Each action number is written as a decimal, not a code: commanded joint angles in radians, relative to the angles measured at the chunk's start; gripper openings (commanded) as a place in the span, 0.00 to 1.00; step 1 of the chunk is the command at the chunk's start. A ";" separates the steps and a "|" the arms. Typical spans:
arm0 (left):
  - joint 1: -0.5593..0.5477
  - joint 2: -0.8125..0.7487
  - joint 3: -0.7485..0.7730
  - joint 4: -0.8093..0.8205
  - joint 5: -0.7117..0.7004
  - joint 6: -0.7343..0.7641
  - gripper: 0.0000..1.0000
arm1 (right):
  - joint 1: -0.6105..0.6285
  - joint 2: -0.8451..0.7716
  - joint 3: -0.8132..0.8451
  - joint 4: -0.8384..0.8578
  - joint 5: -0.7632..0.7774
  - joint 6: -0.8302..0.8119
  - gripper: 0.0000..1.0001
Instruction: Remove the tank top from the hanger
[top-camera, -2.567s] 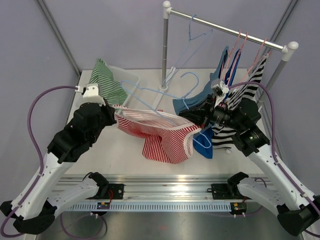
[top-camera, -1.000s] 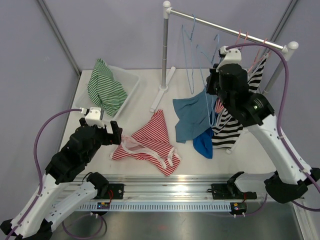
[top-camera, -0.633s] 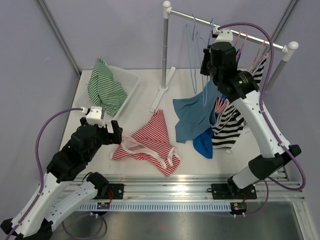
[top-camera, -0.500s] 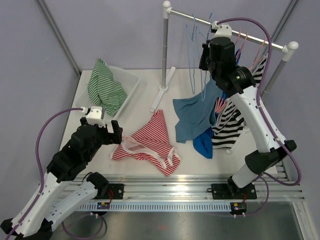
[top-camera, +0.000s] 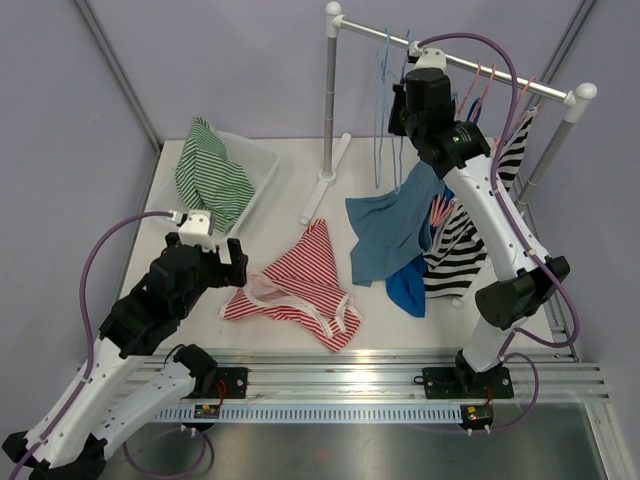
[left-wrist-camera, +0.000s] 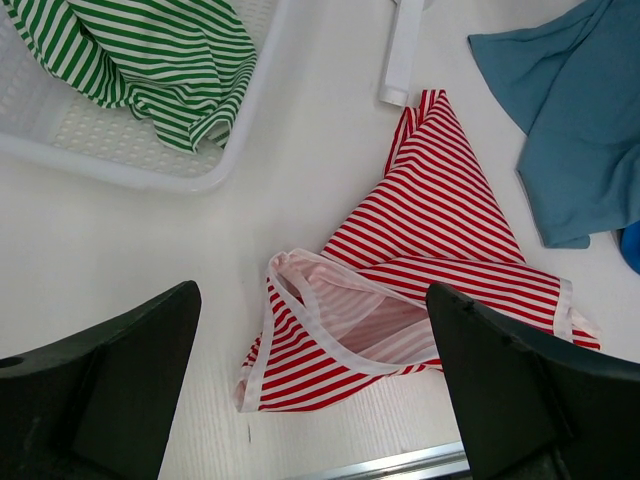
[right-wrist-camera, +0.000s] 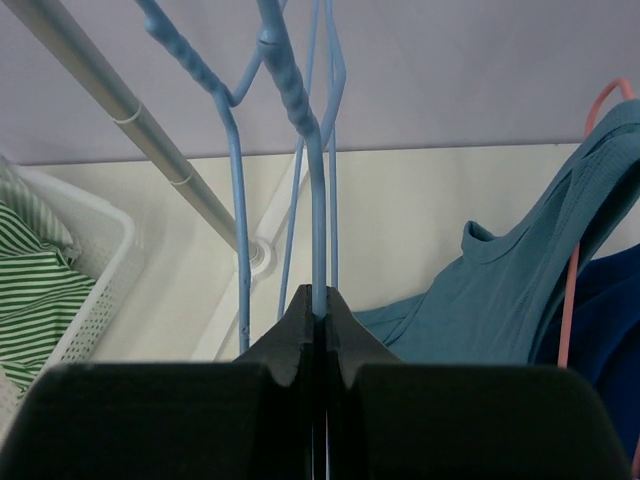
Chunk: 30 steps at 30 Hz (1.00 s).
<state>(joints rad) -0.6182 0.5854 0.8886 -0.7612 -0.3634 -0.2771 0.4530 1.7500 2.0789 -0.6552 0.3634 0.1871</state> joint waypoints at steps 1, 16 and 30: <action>0.008 0.013 0.001 0.046 0.027 0.007 0.99 | -0.002 -0.035 -0.008 0.069 -0.026 0.020 0.00; 0.025 0.129 0.065 -0.010 0.044 -0.010 0.99 | -0.004 -0.170 -0.082 0.072 -0.095 -0.018 0.80; -0.121 0.473 0.105 0.134 0.224 -0.243 0.99 | -0.004 -0.575 -0.390 0.264 -0.627 0.074 1.00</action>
<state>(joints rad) -0.6899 0.9806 0.9939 -0.7292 -0.1902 -0.4412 0.4511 1.2312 1.7660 -0.4900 -0.0357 0.2142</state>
